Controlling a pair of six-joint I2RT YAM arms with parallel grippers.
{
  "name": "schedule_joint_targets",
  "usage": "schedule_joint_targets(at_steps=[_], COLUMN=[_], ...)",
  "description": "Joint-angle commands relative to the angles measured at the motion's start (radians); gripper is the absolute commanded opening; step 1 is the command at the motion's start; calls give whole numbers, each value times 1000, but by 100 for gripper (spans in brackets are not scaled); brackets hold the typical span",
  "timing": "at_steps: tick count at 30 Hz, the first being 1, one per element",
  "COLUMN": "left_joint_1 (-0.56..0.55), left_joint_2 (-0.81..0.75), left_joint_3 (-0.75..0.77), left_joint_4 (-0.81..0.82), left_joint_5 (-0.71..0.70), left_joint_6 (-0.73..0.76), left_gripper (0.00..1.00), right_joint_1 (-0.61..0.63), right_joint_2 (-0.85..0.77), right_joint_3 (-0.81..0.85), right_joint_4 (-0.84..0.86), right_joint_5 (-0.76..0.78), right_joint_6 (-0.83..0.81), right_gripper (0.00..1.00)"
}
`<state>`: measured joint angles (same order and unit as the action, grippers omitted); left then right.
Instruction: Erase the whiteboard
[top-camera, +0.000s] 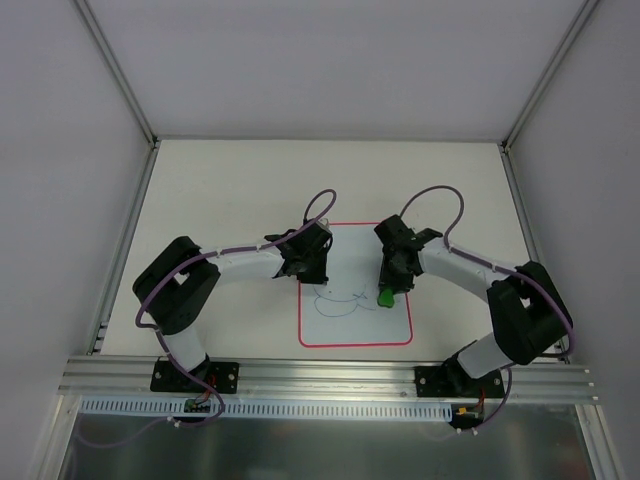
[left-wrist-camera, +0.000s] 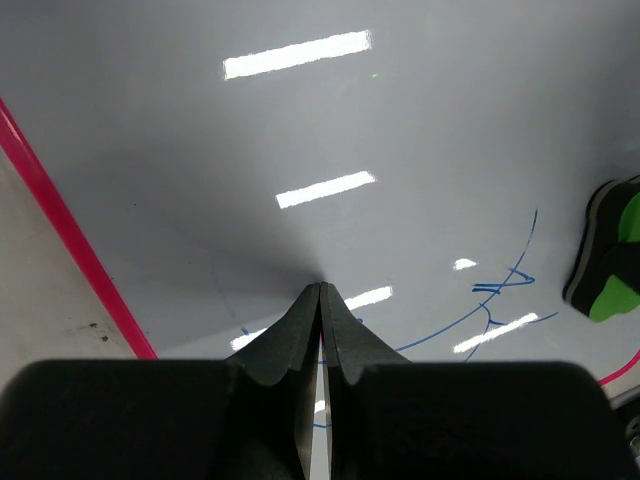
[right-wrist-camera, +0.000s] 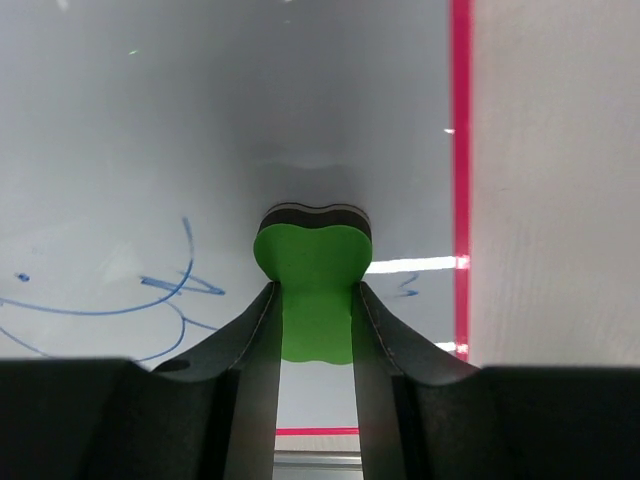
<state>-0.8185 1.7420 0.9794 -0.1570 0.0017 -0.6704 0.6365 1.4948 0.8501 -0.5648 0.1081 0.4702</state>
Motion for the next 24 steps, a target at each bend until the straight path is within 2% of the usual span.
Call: schedule_joint_targets(at_steps=[1,6,10,13,20,24], left_joint_1=[-5,-5,-1,2,4,8], left_joint_2=[40,36,34,33,36,33], left_joint_3=[-44,-47,-50,-50,-38,-33], left_joint_4=[-124,-124,-124,-124,-124,-124], left_joint_5=[-19,-20,-19,-19,-14,-16], left_joint_6=[2,-1,-1,-3,-1,-1], left_gripper=[4,4,4,4,4,4], right_joint_1=[-99,-198,-227,-227,-163,-68], right_joint_2=[83,192,239,217,38,-85], right_joint_3=[61,205,239,166,-61,-147], right_joint_4=[-79,-81,-84,-81,-98,-122], right_joint_5=[70,71,36,10,-18,-16], right_joint_6=[-45,-111,-131,-128,-82,-21], right_gripper=[0,0,0,0,0,0])
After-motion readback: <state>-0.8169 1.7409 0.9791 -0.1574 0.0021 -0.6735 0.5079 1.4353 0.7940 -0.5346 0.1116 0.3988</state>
